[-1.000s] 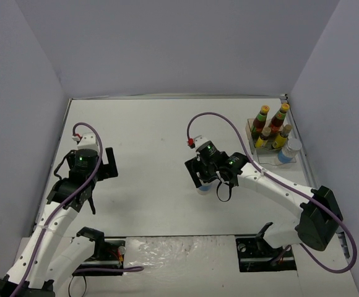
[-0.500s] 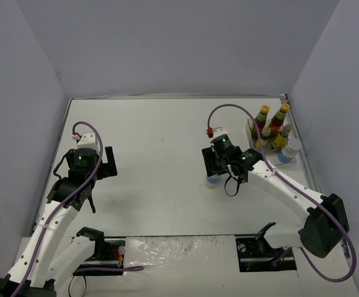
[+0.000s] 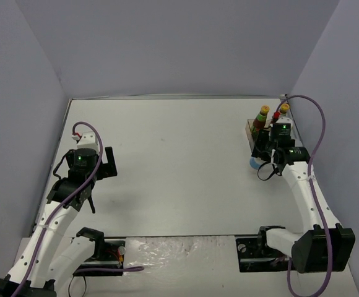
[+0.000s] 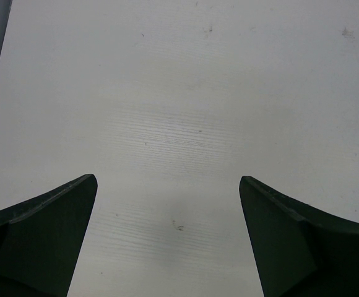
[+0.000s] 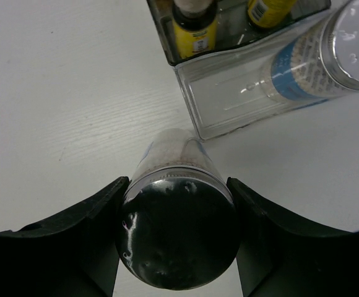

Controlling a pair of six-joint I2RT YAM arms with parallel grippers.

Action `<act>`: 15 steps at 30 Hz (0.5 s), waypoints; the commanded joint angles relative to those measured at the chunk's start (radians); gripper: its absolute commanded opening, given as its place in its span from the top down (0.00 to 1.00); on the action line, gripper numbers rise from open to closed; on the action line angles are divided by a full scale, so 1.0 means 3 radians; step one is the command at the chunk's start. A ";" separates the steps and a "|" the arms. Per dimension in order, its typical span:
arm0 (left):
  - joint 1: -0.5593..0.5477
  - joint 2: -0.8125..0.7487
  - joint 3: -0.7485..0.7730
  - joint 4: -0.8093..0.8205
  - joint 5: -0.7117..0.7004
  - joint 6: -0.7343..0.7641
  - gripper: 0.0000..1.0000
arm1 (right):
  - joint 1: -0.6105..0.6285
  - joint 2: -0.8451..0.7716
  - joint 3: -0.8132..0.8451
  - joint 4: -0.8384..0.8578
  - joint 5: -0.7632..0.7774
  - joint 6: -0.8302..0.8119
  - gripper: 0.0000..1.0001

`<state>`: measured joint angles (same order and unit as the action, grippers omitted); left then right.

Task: Organize the condiment bottles

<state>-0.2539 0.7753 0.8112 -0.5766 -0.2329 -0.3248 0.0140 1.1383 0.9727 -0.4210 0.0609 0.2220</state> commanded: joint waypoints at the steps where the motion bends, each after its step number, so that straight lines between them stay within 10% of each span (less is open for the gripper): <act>1: 0.0018 0.0003 0.0083 0.0194 -0.0006 0.0040 0.03 | -0.0402 -0.0049 0.0304 0.0132 -0.0110 -0.0167 1.00; 15: 0.0018 0.0013 0.0085 0.0201 0.0020 0.0042 0.03 | -0.0512 0.0018 0.0720 0.0143 -0.0316 -0.0039 1.00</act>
<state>-0.2539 0.7753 0.8112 -0.5735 -0.2287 -0.3248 -0.1326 1.1799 1.1159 -0.4457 -0.0260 0.2066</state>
